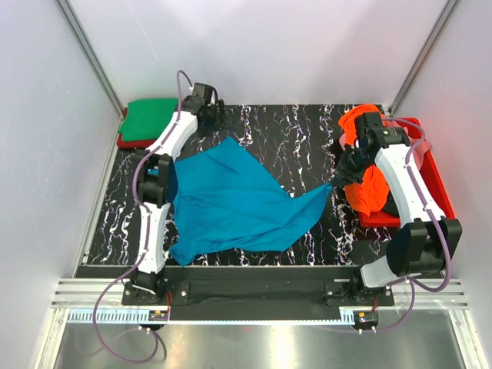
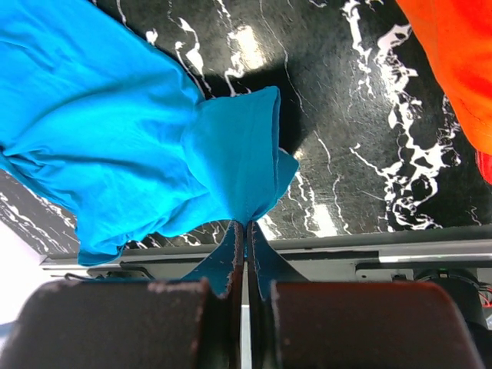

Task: Fold and stack the t-shirts
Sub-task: Flatten the tshirt out

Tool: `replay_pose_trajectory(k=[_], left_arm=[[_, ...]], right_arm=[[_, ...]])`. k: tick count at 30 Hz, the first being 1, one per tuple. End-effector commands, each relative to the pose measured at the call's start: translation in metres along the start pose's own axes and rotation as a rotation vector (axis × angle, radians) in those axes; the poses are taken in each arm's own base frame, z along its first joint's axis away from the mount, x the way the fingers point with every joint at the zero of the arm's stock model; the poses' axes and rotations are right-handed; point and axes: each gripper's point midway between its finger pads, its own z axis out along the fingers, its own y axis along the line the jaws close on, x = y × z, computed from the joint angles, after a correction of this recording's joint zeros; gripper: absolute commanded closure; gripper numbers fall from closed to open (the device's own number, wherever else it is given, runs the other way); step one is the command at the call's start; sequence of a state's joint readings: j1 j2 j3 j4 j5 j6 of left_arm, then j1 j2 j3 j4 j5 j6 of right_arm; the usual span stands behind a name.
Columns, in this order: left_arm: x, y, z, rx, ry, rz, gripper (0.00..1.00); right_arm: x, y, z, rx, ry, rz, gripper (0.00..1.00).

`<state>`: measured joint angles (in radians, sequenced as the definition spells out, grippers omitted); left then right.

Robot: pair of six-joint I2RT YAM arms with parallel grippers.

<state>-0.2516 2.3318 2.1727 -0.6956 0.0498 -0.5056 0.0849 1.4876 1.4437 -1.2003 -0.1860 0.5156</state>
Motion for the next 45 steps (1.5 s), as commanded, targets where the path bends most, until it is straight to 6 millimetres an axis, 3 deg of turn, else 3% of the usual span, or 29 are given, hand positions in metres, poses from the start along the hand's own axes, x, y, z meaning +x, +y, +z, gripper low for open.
replay_pose_trajectory(k=[1, 3, 8, 12, 17, 29, 32, 33, 35, 37, 41, 45], left_arm=[[-0.018, -0.019, 0.015, 0.096, -0.032, -0.024, 0.23], [-0.024, -0.024, 0.022, 0.107, -0.05, -0.02, 0.23], [0.002, -0.009, 0.059, 0.089, 0.015, -0.034, 0.23], [0.017, -0.004, 0.074, 0.083, 0.049, -0.036, 0.24], [0.025, -0.006, 0.081, 0.074, 0.057, -0.018, 0.29], [0.066, 0.006, 0.098, -0.049, 0.125, 0.048, 0.46], [0.07, 0.003, 0.098, -0.068, 0.123, 0.085, 0.61], [0.07, 0.002, 0.098, -0.066, 0.123, 0.083, 0.72], [0.069, 0.003, 0.098, -0.068, 0.122, 0.079, 0.82], [0.068, 0.004, 0.097, -0.07, 0.121, 0.077, 0.99], [0.045, -0.007, 0.078, -0.02, 0.085, 0.065, 1.0], [-0.008, -0.017, 0.024, 0.005, -0.038, 0.04, 1.0]], right_arm=[[-0.011, 0.014, -0.01, -0.048, -0.032, -0.001, 1.0], [-0.01, 0.016, -0.01, -0.049, -0.024, 0.009, 1.0], [-0.01, 0.012, 0.0, -0.029, -0.003, 0.024, 1.0], [-0.008, 0.009, 0.007, -0.01, 0.016, 0.029, 1.0], [-0.006, 0.006, 0.014, 0.0, 0.034, 0.035, 1.0], [-0.003, 0.001, 0.016, 0.009, 0.041, 0.022, 1.0], [-0.001, 0.0, 0.018, 0.013, 0.045, 0.017, 1.0], [-0.001, -0.001, 0.018, 0.014, 0.046, 0.017, 1.0], [0.001, -0.001, 0.018, 0.015, 0.051, 0.015, 1.0], [0.0, 0.0, 0.018, 0.009, 0.05, 0.013, 1.0], [-0.004, 0.003, 0.018, 0.001, 0.049, -0.007, 1.0], [-0.014, 0.014, 0.01, -0.034, 0.025, -0.034, 1.0]])
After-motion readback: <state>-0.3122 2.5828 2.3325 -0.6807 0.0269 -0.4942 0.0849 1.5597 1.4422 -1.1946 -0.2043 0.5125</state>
